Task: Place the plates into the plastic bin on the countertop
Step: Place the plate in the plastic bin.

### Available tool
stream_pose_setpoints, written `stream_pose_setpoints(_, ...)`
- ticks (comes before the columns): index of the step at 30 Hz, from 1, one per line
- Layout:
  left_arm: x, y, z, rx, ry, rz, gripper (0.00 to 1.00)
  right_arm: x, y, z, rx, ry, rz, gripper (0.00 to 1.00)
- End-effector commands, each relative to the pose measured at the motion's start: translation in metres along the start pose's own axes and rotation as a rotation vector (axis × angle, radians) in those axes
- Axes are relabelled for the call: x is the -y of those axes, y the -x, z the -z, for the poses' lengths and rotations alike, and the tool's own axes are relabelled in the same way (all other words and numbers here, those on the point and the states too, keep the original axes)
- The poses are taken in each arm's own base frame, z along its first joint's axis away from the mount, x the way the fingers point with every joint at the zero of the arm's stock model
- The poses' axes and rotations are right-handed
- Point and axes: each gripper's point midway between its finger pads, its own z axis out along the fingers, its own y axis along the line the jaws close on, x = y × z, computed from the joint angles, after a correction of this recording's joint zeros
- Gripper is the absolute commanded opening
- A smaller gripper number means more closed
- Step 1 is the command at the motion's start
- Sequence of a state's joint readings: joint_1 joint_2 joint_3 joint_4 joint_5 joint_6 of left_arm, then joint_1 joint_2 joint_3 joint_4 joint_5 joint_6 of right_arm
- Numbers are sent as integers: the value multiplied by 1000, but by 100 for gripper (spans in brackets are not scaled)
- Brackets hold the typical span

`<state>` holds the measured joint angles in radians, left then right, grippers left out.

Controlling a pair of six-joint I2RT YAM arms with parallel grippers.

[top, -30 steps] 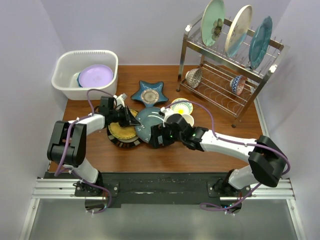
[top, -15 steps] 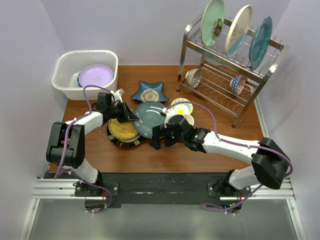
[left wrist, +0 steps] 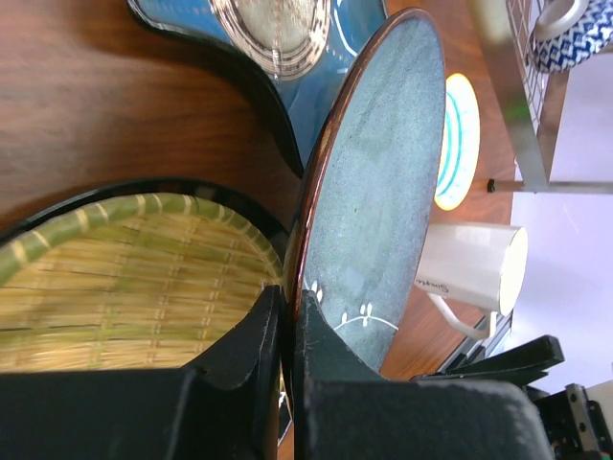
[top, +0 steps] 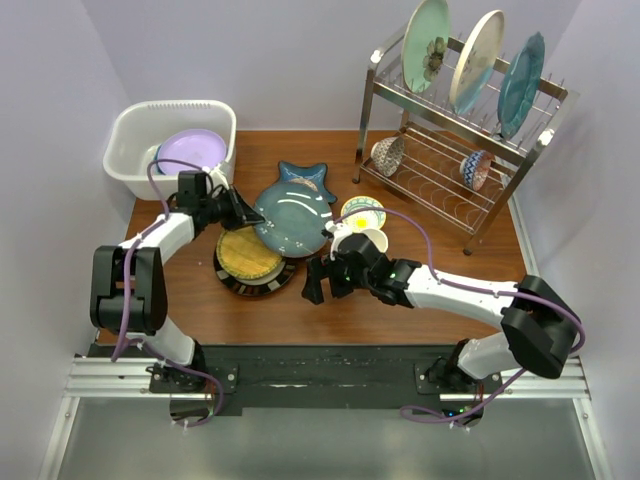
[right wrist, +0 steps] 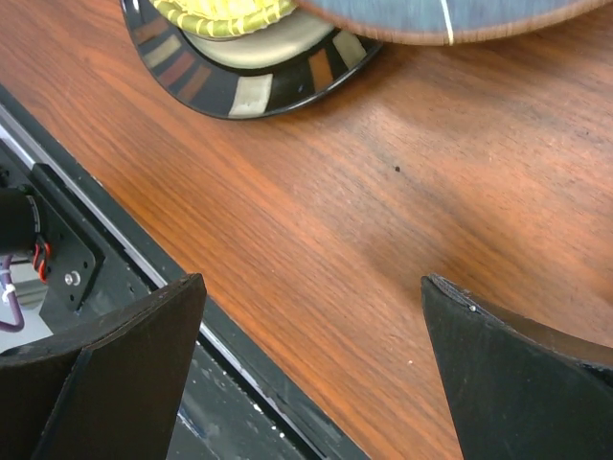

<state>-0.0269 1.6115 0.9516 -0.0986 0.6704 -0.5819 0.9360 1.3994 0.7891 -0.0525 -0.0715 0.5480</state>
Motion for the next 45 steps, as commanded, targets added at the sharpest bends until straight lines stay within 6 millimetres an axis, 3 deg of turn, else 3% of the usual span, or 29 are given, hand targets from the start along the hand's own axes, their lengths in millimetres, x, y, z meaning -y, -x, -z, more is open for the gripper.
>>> stream_pose_setpoints(1,58,41,28,83,-178,-95,0,-7,3,2,22,38,5,99)
stream_pose_setpoints(22,59,96,57,196,-167,-92,0,8,-28,-6,-55,10,-16,99)
stream_pose_setpoints(32,62,130,70,252,-169,-92,0,8,-29,-10,-53,15,-15,99)
stream_pose_setpoints(45,50,171,91,353,-176,-45,0,10,-32,-13,-66,10,-11,99)
